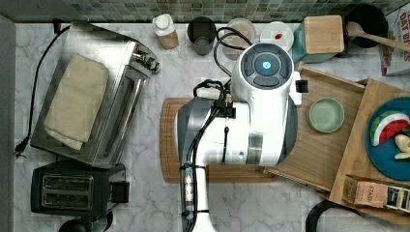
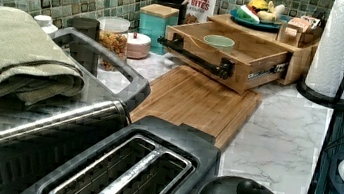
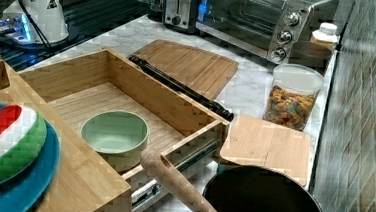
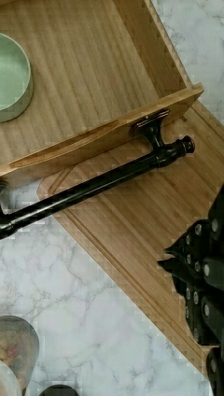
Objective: Close the drawer.
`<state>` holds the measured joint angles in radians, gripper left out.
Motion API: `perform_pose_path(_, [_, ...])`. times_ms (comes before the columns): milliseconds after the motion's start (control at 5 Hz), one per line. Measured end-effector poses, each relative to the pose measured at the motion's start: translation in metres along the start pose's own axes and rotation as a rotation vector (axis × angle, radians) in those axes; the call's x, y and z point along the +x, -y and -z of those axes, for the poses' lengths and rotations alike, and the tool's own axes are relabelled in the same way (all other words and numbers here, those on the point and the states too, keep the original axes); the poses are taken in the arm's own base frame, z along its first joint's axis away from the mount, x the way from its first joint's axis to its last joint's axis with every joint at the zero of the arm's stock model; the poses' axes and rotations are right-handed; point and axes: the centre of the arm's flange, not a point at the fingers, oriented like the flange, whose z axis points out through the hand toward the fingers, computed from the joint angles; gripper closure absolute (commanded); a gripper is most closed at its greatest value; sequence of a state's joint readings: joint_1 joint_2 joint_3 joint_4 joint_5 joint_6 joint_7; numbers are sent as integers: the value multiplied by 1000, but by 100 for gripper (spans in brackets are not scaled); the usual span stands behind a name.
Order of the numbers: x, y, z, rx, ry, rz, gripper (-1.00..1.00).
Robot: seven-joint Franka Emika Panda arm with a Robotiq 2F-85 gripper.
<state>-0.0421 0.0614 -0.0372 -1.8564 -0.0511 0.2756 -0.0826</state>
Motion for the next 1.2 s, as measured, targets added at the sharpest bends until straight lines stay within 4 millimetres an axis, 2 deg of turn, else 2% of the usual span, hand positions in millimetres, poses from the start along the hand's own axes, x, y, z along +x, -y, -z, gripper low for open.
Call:
perform_pose_path(400, [-1, -1, -8, -9, 11, 1, 100])
perform_pose_path(600, [9, 5, -15, 70, -101, 42, 100])
perform_pose_path(800, [12, 8, -32, 84, -131, 148, 100])
perform_pose_path(1200, [13, 19, -86, 38, -35, 205, 100])
